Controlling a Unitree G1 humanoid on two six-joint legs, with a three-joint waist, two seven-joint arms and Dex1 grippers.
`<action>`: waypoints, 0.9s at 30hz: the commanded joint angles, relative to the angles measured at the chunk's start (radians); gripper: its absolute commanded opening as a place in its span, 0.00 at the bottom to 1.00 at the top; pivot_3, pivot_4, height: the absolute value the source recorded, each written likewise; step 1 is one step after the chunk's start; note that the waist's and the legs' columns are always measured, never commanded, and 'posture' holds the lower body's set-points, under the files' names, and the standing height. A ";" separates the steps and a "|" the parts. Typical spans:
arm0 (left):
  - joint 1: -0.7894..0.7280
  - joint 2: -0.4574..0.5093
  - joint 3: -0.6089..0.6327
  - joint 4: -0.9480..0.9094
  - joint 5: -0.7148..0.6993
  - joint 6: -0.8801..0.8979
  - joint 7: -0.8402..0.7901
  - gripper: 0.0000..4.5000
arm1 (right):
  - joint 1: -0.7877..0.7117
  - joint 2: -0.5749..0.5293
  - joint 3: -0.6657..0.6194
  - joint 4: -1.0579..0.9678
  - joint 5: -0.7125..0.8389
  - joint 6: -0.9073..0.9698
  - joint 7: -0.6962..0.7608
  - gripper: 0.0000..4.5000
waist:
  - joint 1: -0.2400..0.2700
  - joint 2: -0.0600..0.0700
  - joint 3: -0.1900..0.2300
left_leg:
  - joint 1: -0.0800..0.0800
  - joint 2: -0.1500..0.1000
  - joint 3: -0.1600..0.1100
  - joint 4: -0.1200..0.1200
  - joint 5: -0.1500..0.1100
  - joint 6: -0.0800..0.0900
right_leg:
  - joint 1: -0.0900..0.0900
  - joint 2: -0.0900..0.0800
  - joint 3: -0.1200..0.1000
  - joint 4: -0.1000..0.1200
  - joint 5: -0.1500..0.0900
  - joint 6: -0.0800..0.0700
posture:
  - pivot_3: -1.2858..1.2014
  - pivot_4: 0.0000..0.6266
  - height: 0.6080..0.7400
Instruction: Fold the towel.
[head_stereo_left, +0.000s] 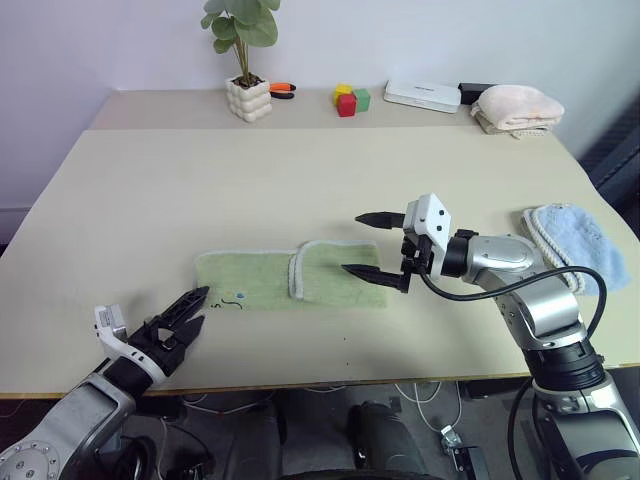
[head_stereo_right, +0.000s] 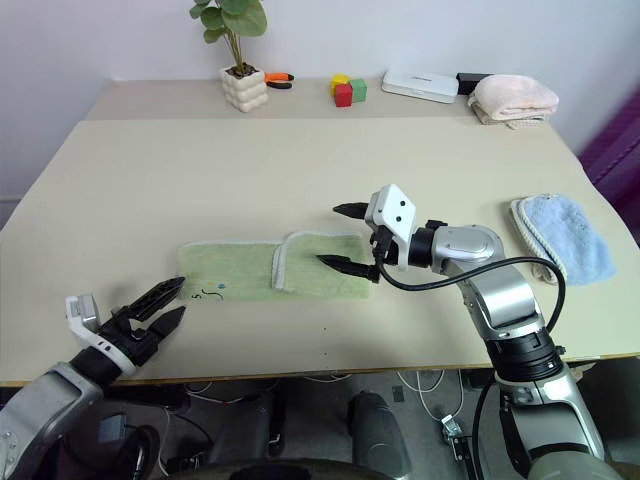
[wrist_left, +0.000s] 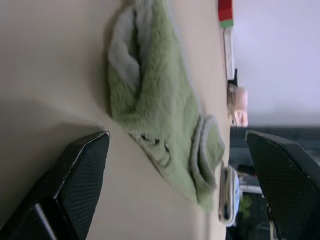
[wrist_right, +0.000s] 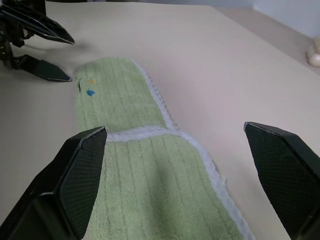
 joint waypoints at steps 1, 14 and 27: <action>-0.048 0.028 -0.014 0.053 0.008 0.013 -0.023 1.00 | -0.011 0.010 -0.004 -0.040 0.006 -0.003 -0.011 0.99 | 0.002 0.000 0.000 | 0.000 0.000 0.000 0.000 0.000 0.000 | 0.000 0.000 0.000 0.000 0.000 0.000 | 0.52 0.24 1.00; -0.138 0.002 -0.067 0.129 0.012 0.037 -0.023 0.17 | -0.013 0.007 -0.007 -0.046 -0.005 -0.003 -0.024 1.00 | 0.001 0.000 0.000 | -0.001 0.000 0.000 0.000 0.000 0.000 | -0.001 0.000 0.000 -0.001 0.000 0.000 | 0.52 0.24 1.00; -0.198 0.070 -0.028 0.024 0.241 0.024 -0.263 0.01 | 0.058 -0.095 -0.066 -0.011 -0.012 -0.028 0.027 1.00 | 0.003 0.001 0.000 | -0.003 -0.001 0.000 -0.001 0.000 0.000 | -0.001 -0.002 -0.001 -0.005 0.000 0.000 | 0.52 0.24 1.00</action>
